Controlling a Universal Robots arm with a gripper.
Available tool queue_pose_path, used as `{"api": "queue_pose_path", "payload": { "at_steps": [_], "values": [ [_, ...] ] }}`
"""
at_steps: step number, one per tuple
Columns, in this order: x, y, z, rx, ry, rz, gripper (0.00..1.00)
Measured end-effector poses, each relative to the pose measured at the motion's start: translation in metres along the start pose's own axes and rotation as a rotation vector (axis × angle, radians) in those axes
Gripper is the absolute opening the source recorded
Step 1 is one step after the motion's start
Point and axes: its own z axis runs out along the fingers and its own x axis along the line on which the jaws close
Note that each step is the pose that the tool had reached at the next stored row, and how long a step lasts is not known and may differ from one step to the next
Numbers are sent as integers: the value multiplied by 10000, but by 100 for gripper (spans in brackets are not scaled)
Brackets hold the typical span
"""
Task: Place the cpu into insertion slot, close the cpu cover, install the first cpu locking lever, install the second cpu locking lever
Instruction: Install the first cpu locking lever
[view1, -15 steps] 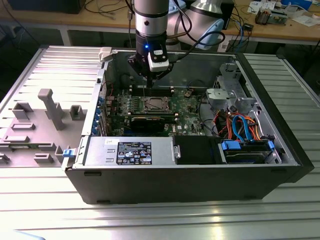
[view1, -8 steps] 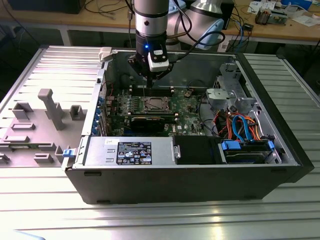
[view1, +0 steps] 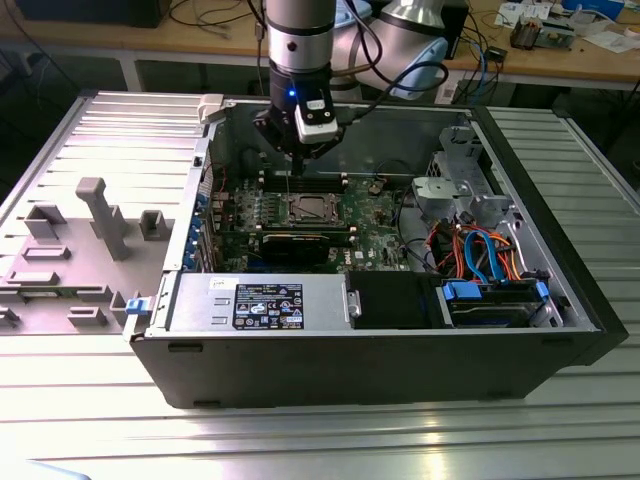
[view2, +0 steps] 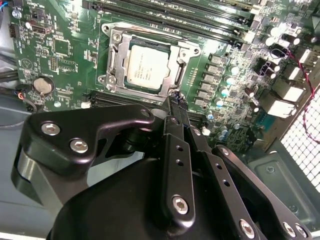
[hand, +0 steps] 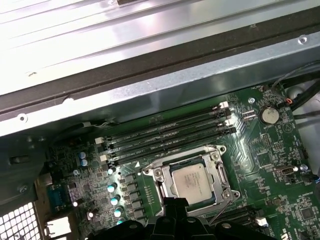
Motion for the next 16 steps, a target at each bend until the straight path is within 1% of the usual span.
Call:
{"api": "queue_pose_path", "payload": {
  "at_steps": [2, 3, 5, 7, 8, 10, 11, 16],
  "values": [
    [4, -1, 0, -3, 14, -306, 11],
    [5, -1, 0, -4, 19, -401, 11],
    [10, -2, 0, -11, 25, -514, 11],
    [24, -7, 0, -14, 25, -520, 11],
    [42, -12, -1, -12, 26, -521, 11],
    [118, -32, -2, -14, 28, -559, 11],
    [136, -37, -2, -14, 30, -608, 11],
    [191, -52, -3, -15, 37, -768, 11]
  ]
}}
